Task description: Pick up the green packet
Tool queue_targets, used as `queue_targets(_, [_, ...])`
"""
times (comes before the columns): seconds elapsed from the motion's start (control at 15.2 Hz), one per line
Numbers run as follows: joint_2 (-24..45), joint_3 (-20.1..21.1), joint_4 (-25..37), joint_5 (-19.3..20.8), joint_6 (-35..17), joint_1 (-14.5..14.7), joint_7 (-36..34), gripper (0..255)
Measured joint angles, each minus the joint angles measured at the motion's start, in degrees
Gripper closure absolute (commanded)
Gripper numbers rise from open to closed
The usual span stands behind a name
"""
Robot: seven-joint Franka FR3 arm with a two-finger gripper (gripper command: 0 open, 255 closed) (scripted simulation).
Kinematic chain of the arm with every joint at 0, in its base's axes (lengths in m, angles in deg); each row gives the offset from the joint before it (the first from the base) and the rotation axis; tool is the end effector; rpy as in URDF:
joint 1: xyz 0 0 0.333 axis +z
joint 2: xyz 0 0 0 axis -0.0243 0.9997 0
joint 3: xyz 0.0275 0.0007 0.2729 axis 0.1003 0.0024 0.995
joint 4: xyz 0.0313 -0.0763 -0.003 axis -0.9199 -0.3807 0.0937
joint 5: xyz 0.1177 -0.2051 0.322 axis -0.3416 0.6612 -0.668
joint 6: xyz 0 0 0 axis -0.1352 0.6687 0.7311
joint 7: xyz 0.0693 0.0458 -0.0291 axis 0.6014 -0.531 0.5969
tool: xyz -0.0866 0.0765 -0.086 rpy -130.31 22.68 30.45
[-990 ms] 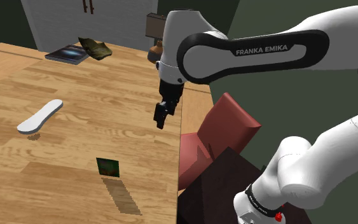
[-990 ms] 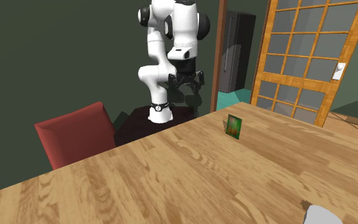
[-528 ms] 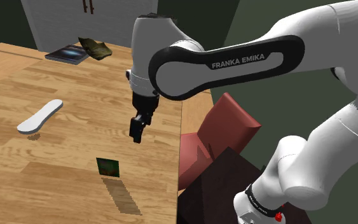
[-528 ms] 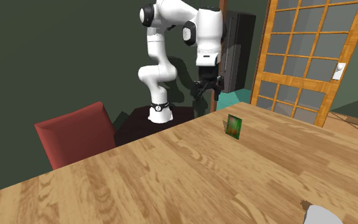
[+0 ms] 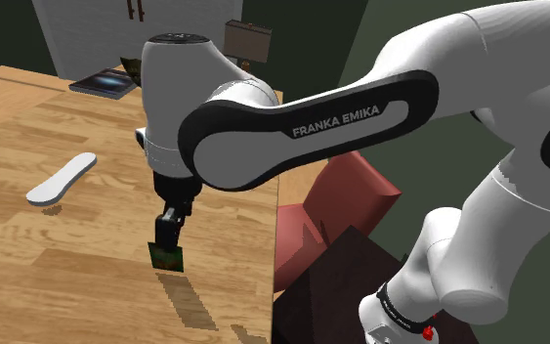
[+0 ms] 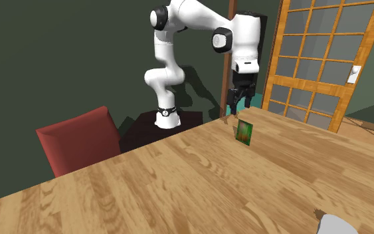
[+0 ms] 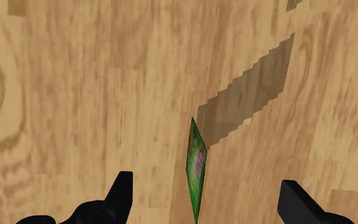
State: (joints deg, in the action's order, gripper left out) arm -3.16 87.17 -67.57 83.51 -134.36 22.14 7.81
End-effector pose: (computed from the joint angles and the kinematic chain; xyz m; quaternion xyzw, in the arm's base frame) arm 0.4256 0.3844 0.3656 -0.9275 -0.3724 -0.0009 0.0322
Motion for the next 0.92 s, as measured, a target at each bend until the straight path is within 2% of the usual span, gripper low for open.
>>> queue_targets(0.53, [3.12,0.32,-2.28,1.01,-5.37,0.51,-0.24,0])
queue_targets(0.59, [3.12,0.32,-2.48,1.0,-5.58,0.51,-0.23,255])
queue_targets(0.92, [3.13,0.32,-2.62,1.01,-5.78,0.52,-0.24,255])
